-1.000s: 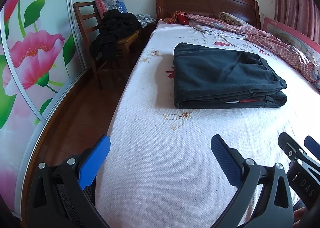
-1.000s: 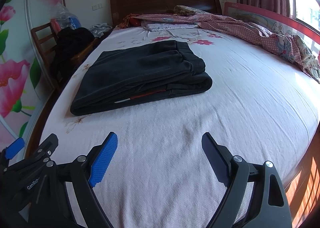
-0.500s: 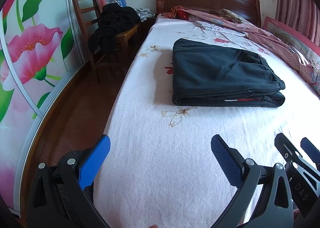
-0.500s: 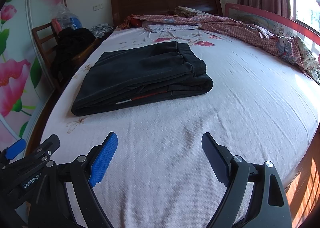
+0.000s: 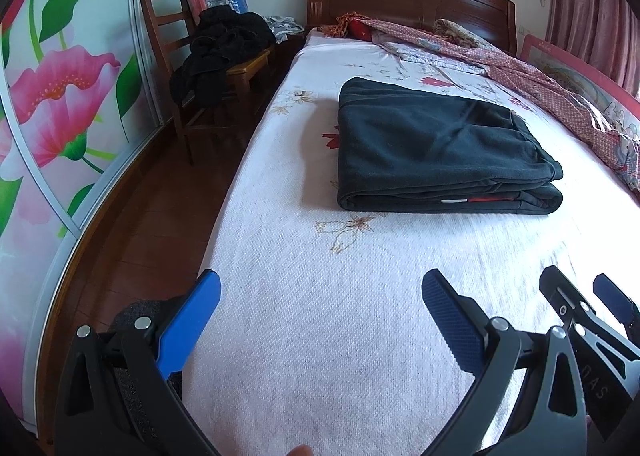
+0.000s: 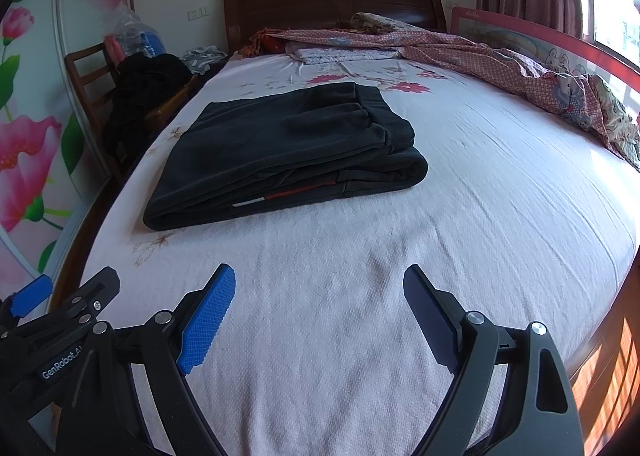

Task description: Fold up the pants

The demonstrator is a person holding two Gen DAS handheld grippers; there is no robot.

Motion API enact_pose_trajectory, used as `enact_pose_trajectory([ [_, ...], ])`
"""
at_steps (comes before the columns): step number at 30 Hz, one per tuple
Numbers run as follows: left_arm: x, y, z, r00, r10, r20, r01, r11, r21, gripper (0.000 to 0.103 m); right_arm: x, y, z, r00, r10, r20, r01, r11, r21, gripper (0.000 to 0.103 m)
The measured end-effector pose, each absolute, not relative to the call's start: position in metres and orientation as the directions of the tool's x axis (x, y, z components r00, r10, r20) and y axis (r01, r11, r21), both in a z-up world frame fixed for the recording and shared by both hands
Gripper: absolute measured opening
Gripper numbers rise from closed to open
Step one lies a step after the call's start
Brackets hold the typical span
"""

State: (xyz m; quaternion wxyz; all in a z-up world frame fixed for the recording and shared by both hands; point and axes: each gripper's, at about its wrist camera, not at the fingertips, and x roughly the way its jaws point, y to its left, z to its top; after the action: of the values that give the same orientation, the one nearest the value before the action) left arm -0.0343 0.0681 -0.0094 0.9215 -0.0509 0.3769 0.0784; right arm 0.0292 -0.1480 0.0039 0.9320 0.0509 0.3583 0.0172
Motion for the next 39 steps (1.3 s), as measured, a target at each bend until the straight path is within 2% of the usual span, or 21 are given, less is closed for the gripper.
enact_pose_trajectory([
  [18,-0.0299,0.0709,-0.0112,0.695,0.020,-0.719,-0.137,0.985,-0.105,0.101,0.0299,-0.1502,0.0050,0.744,0.063,-0.665,0.011,0.994,0.106,0.085],
  [39,-0.0294,0.0680,-0.0114,0.690,0.016,-0.724,-0.122,0.988,-0.094,0.101,0.0308,-0.1515,0.0050,0.742,0.058,-0.668,0.017,0.994,0.105,0.085],
])
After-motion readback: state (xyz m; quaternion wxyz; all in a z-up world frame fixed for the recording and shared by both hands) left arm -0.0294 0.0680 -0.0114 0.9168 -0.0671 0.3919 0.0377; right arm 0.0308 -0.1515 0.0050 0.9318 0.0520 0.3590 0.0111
